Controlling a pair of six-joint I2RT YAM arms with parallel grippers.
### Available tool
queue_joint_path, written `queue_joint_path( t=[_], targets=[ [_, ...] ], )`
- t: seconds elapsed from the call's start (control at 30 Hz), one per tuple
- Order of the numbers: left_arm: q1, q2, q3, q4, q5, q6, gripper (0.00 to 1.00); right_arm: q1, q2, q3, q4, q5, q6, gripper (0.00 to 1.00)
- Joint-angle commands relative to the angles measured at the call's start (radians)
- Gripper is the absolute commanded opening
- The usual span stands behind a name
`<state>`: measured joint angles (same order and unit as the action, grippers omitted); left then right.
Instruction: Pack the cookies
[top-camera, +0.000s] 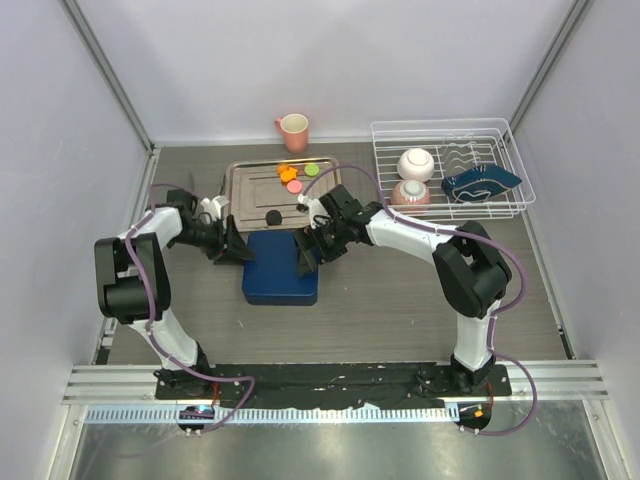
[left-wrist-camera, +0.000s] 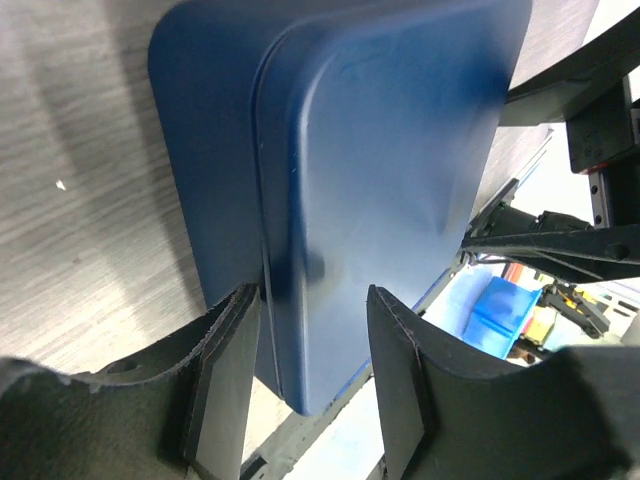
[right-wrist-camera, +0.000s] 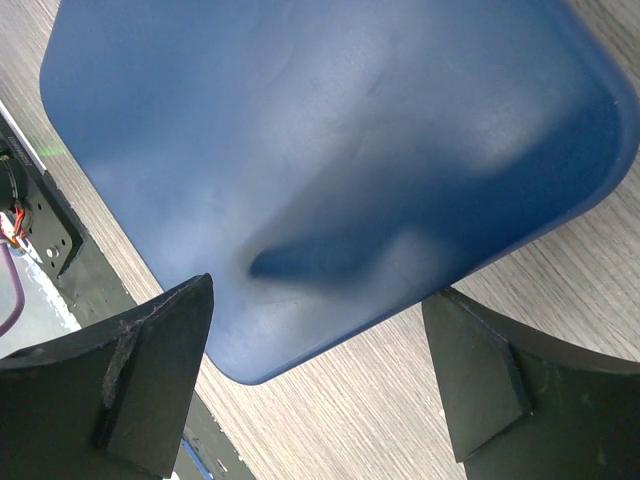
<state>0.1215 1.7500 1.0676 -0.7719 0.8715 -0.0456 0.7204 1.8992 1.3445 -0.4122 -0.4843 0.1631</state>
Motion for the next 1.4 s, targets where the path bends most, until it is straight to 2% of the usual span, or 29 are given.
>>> queue_joint_path(
  t=[0.0, 0.53, 0.77, 0.9, 0.97, 1.0, 1.1, 1.37],
  targets=[
    [-0.003, -0.04, 0.063, 0.04, 0.004, -0.01, 0.51, 0.011, -0.014, 0.01, 0.032, -0.022, -0.01, 0.9],
    [-0.003, 0.083, 0.121, 0.1, 0.0, -0.028, 0.56, 0.011, -0.011, 0.012, 0.032, -0.02, -0.011, 0.9],
    [-0.005, 0.144, 0.144, 0.117, 0.047, -0.037, 0.56, 0.011, -0.014, 0.01, 0.032, -0.022, -0.011, 0.9],
    [-0.005, 0.164, 0.14, 0.141, 0.063, -0.05, 0.49, 0.011, -0.015, 0.007, 0.032, -0.022, -0.013, 0.9],
    [-0.005, 0.174, 0.134, 0.16, 0.072, -0.062, 0.42, 0.011, -0.014, 0.007, 0.032, -0.023, -0.011, 0.9],
    [-0.005, 0.178, 0.134, 0.161, 0.076, -0.063, 0.36, 0.011, -0.014, 0.005, 0.033, -0.023, -0.013, 0.9],
    [-0.005, 0.192, 0.13, 0.171, 0.087, -0.074, 0.28, 0.011, -0.014, 0.005, 0.033, -0.025, -0.01, 0.9],
    [-0.005, 0.194, 0.085, 0.204, 0.081, -0.082, 0.15, 0.013, -0.017, -0.001, 0.035, -0.02, -0.014, 0.9]
  ],
)
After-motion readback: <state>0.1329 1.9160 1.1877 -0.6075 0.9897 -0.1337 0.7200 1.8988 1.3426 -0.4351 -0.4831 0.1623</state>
